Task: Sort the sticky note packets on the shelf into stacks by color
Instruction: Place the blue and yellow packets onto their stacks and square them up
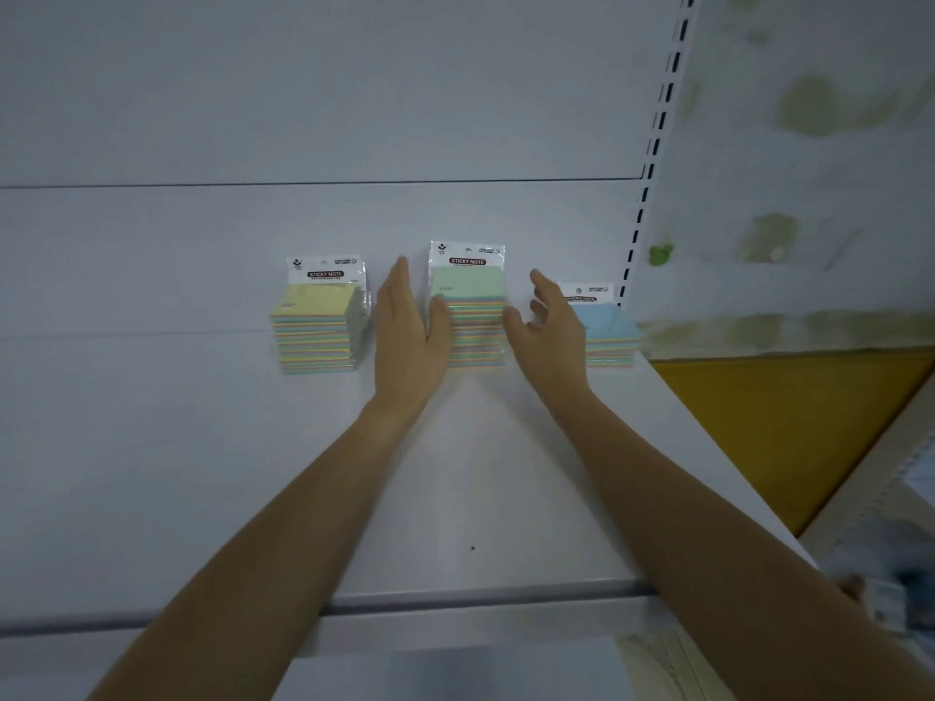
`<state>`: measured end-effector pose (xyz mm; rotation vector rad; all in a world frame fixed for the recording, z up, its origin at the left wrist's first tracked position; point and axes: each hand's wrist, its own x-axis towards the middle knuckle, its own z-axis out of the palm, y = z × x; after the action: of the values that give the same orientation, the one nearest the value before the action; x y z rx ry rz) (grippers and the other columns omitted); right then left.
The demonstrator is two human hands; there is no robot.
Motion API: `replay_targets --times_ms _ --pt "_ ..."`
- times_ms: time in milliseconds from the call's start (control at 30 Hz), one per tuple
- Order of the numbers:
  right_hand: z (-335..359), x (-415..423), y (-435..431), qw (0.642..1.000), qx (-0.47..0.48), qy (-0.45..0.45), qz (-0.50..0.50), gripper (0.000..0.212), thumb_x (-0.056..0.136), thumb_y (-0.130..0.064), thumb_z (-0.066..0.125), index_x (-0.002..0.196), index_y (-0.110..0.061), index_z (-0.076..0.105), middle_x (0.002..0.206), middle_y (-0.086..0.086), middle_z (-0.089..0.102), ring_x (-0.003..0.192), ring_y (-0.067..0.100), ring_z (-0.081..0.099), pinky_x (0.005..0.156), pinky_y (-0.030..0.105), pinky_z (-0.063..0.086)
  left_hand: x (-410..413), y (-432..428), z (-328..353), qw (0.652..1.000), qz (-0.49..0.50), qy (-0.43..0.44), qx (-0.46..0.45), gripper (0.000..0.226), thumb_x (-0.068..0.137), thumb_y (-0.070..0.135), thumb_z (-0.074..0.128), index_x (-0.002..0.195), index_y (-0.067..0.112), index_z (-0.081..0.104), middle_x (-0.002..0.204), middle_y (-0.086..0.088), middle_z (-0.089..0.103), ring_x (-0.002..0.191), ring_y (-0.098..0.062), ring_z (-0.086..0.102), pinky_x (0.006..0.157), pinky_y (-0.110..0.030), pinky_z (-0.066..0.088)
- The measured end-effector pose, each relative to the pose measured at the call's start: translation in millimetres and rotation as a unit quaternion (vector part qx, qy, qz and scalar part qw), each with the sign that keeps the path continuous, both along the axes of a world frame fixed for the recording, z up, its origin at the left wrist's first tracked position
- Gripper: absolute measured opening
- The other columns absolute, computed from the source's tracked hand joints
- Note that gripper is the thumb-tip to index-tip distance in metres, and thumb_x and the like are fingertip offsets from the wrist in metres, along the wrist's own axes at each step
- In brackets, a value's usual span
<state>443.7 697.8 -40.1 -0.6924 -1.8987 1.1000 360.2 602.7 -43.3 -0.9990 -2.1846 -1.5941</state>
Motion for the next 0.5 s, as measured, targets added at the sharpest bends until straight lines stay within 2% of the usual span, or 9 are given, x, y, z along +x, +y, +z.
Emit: replay_targets --times_ms 67,167,233,300,400,500 --pt "14.2 11.8 1.7 0.999 -0.004 0.047 0.005 0.049 0.088 -0.013 0.052 0.136 -0.019 0.04 0.139 0.006 0.048 0.125 0.017 0.047 0.096 0.018 0.038 10.7 1.3 10.2 0.996 -0.027 0.079 0.027 0.049 0.094 0.013 0.041 0.139 0.0 0.029 0.143 -0.018 0.037 0.135 -0.027 0.034 0.1 -0.002 0.014" --pt "29.7 34.2 18.1 0.998 0.031 0.06 -0.016 0.046 0.088 -0.009 0.048 0.132 -0.021 0.045 0.137 0.004 0.05 0.122 0.016 0.049 0.094 0.018 0.038 30.9 16.0 19.5 0.986 -0.112 0.122 0.01 0.044 0.091 0.004 0.043 0.134 0.001 0.037 0.133 -0.017 0.043 0.12 -0.022 0.046 0.096 -0.01 0.031" --pt "28.4 51.5 36.2 0.997 0.051 0.03 -0.05 0.044 0.088 -0.011 0.048 0.131 -0.022 0.047 0.136 0.002 0.051 0.123 0.017 0.049 0.1 0.024 0.039 44.1 32.7 17.6 0.983 -0.159 0.089 -0.02 0.043 0.09 0.002 0.044 0.133 0.003 0.039 0.132 -0.016 0.044 0.113 -0.019 0.049 0.098 -0.02 0.04" --pt "18.1 67.7 51.9 0.996 0.047 -0.017 -0.079 0.045 0.088 -0.013 0.048 0.133 -0.021 0.045 0.138 0.003 0.049 0.125 0.019 0.046 0.103 0.026 0.035 56.4 53.6 8.8 0.978 -0.187 0.052 -0.08 0.045 0.089 0.001 0.047 0.133 0.003 0.04 0.131 -0.019 0.046 0.118 -0.028 0.049 0.101 -0.036 0.041" --pt "-0.7 77.8 63.2 0.994 0.012 -0.063 -0.089 0.051 0.087 -0.011 0.049 0.137 -0.015 0.039 0.14 0.009 0.044 0.129 0.022 0.041 0.095 0.019 0.033 71.3 80.8 -4.5 0.97 -0.174 -0.009 -0.169 0.051 0.09 0.004 0.048 0.139 0.005 0.033 0.136 -0.022 0.046 0.125 -0.034 0.045 0.099 -0.031 0.036" --pt "-7.5 74.9 66.3 0.994 -0.026 -0.058 -0.085 0.054 0.085 -0.009 0.051 0.137 -0.011 0.037 0.137 0.014 0.045 0.127 0.026 0.042 0.091 0.022 0.036 73.8 94.6 -13.3 0.975 -0.139 -0.046 -0.169 0.054 0.089 0.008 0.051 0.14 0.006 0.033 0.139 -0.019 0.047 0.127 -0.033 0.045 0.095 -0.025 0.029"
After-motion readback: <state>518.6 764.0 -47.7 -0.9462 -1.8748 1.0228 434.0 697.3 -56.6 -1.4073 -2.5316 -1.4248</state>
